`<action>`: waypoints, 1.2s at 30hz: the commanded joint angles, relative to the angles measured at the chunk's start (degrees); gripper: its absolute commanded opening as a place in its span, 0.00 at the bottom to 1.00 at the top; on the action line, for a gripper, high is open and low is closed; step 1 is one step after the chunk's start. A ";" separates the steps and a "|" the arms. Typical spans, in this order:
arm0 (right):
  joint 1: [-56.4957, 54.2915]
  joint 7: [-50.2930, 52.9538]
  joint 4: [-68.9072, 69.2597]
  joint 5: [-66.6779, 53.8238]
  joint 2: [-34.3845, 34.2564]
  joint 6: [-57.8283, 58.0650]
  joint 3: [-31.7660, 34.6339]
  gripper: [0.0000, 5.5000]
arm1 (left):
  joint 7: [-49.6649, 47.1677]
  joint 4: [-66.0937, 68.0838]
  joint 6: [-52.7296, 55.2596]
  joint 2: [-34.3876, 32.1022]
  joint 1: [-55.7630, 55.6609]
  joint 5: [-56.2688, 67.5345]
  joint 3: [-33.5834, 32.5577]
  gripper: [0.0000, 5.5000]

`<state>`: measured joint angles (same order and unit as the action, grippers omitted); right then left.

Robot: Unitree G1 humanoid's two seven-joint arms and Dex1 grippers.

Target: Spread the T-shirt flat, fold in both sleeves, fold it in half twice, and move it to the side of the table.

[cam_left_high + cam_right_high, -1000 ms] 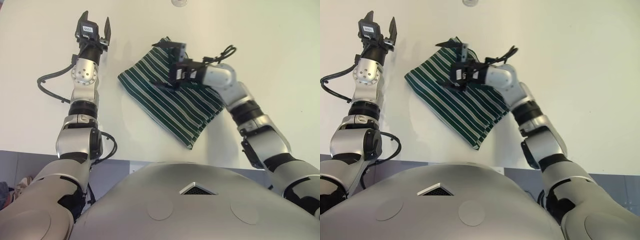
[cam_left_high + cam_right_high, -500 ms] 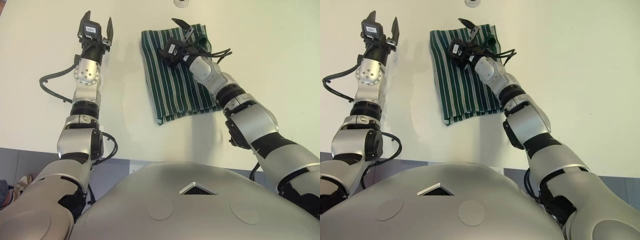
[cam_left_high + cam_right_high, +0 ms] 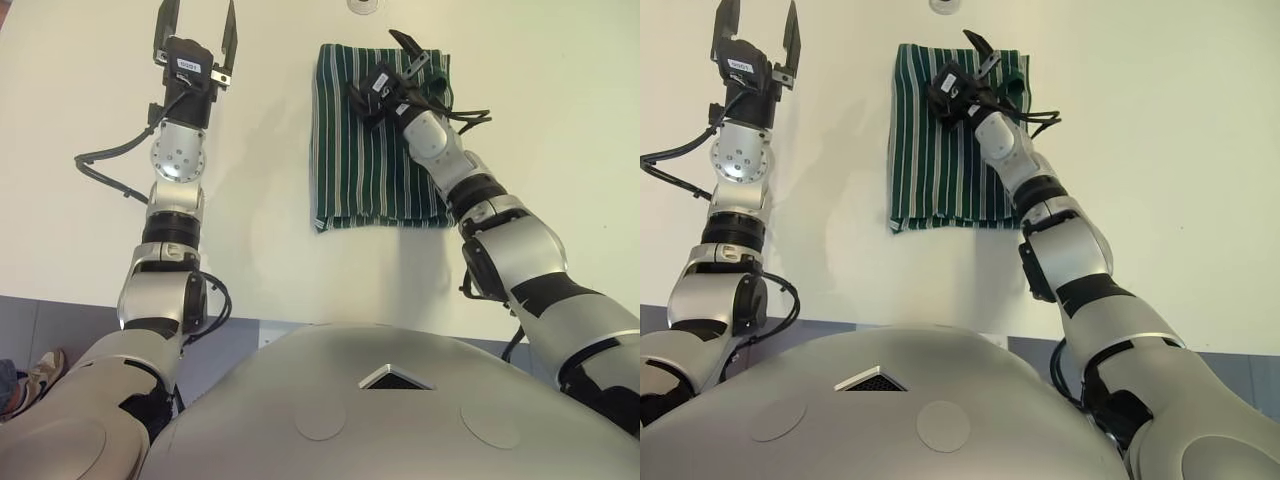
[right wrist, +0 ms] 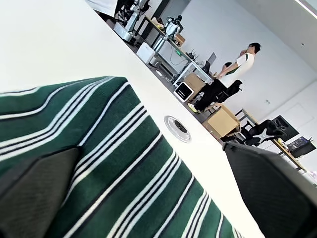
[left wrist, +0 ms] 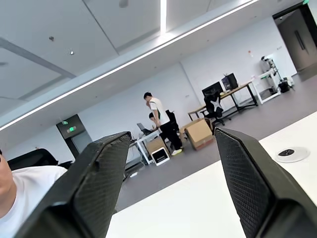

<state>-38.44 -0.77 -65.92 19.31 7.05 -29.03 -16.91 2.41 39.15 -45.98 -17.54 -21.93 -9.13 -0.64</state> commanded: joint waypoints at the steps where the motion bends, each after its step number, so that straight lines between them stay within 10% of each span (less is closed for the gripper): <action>1: 5.10 -13.79 9.13 -8.52 0.86 -9.59 2.02 0.98 | -0.71 -3.85 -4.43 0.04 1.92 -1.17 0.59 0.57; 10: 22.78 -51.17 47.53 -48.13 7.42 3.02 8.89 0.98 | 31.11 -39.38 17.05 1.50 14.95 49.67 4.52 0.57; 21: 55.17 -77.89 76.05 -45.19 44.32 -1.57 22.34 0.98 | 43.07 -44.99 -4.06 -22.12 35.99 0.94 4.28 0.57; 36: 48.23 -60.86 55.75 -14.45 40.81 -10.61 11.16 0.98 | 33.14 -36.12 -4.10 -21.86 33.93 -19.17 13.73 0.57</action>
<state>10.04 -62.80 -7.22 -0.26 48.47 -40.35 -3.80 36.18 0.71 -50.86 -39.84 12.68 -24.10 11.58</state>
